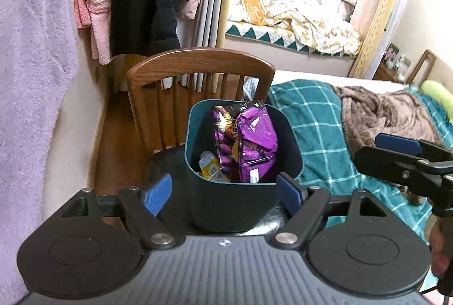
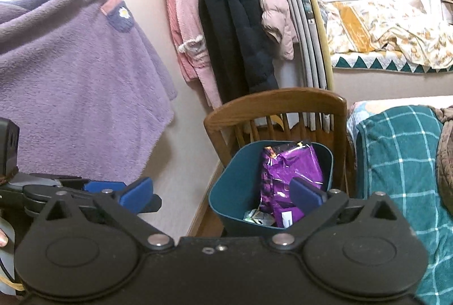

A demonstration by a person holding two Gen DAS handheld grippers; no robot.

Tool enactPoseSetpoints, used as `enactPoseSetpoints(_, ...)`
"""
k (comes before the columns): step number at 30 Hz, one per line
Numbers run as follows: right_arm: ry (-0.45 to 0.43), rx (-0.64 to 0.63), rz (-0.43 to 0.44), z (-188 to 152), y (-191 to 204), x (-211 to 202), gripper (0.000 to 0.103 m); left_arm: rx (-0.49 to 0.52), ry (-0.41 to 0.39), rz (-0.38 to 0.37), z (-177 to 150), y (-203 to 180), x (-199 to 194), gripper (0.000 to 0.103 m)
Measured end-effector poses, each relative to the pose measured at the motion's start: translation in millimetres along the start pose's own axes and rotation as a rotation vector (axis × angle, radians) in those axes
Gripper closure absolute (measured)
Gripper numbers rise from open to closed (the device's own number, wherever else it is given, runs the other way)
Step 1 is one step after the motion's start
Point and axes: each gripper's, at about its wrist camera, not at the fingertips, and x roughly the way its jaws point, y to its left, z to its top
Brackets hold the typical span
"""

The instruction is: Collect trash

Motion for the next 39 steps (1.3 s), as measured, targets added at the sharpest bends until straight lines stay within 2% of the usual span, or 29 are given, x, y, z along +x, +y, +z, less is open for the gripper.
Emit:
enactPoseSetpoints(2,-0.015,-0.008,-0.010,-1.2,4.4,-4.7,0.000,-0.002,-0.008,0.006,-1.9,1.1,-4.6,0.018)
enactPoseSetpoints(6,-0.034,-0.021,-0.041,-5.3,11.0,-10.3,0.000,0.009,-0.031,0.019,-7.1,-0.7,-13.7,0.004)
enactPoseSetpoints(22,-0.074,-0.073,-0.081,-17.3,26.5,-23.8,0.000,0.031,-0.117,0.020,-9.3,-5.3,-39.1,0.004)
enactPoseSetpoints(39,-0.097,-0.062,-0.106,-23.0,32.4,-28.6,0.000,0.054,-0.151,0.031,-12.5,-2.4,-48.1,0.004)
